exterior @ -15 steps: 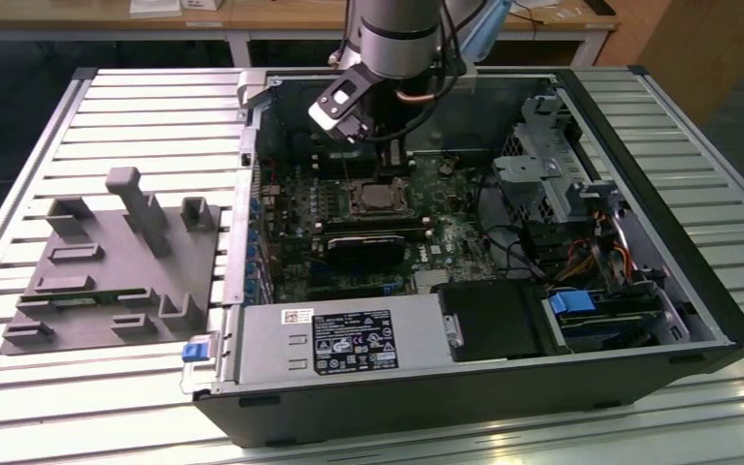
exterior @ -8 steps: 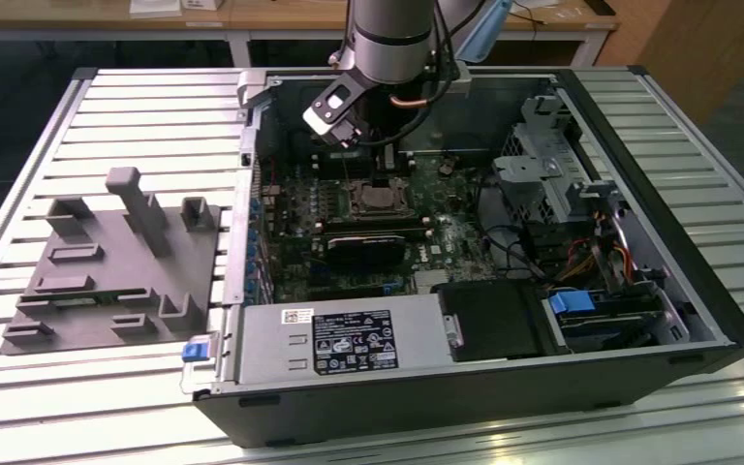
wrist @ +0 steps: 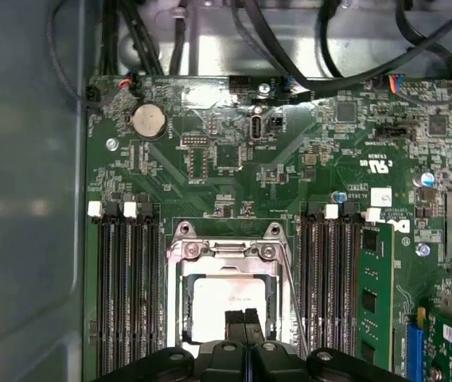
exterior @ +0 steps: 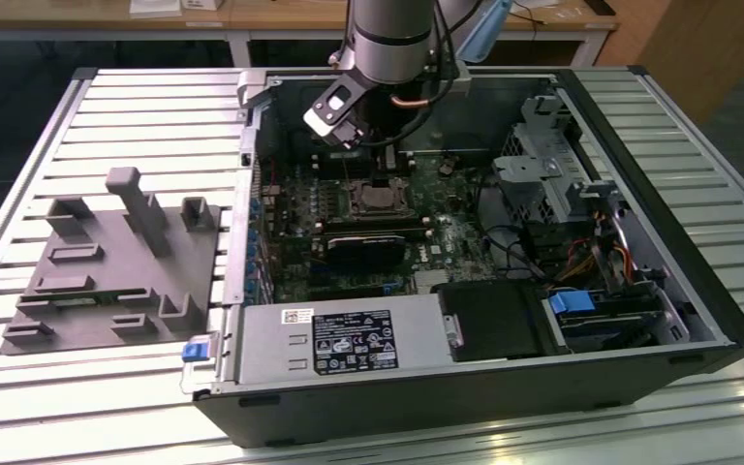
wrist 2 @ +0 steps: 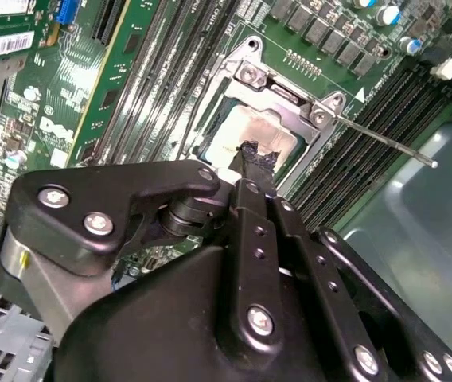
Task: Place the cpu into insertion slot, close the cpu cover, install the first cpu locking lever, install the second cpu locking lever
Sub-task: 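Close the cpu cover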
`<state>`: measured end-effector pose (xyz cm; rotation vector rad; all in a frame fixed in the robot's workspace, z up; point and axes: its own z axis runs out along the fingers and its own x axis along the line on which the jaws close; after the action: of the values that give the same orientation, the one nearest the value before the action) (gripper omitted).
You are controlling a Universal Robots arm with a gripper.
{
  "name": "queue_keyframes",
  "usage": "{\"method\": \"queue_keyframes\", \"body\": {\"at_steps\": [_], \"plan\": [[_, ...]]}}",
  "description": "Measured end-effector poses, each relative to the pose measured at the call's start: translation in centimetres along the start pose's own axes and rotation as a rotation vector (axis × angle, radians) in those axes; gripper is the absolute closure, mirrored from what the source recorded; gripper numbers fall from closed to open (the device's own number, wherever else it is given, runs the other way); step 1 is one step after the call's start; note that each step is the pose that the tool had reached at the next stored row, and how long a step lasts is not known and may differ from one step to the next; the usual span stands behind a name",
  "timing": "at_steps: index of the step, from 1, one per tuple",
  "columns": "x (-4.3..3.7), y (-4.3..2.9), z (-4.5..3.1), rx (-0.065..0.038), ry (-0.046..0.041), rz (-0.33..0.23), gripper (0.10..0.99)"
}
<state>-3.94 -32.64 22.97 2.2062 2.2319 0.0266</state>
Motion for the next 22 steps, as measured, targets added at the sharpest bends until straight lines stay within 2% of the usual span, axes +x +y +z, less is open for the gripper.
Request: {"method": "queue_keyframes", "body": {"at_steps": [9, 10, 14, 16, 22], "plan": [[0.0, 0.0, 0.06, 0.002, 0.0024, -0.165, 0.984], [0.0, 0.0, 0.06, 0.002, 0.0029, -0.202, 0.984], [0.0, 0.0, 0.07, 0.003, 0.004, -0.28, 0.984], [0.0, 0.0, 0.07, 0.003, 0.0049, -0.343, 0.984], [0.0, 0.0, 0.08, 0.004, 0.0064, -0.453, 0.984]]}}
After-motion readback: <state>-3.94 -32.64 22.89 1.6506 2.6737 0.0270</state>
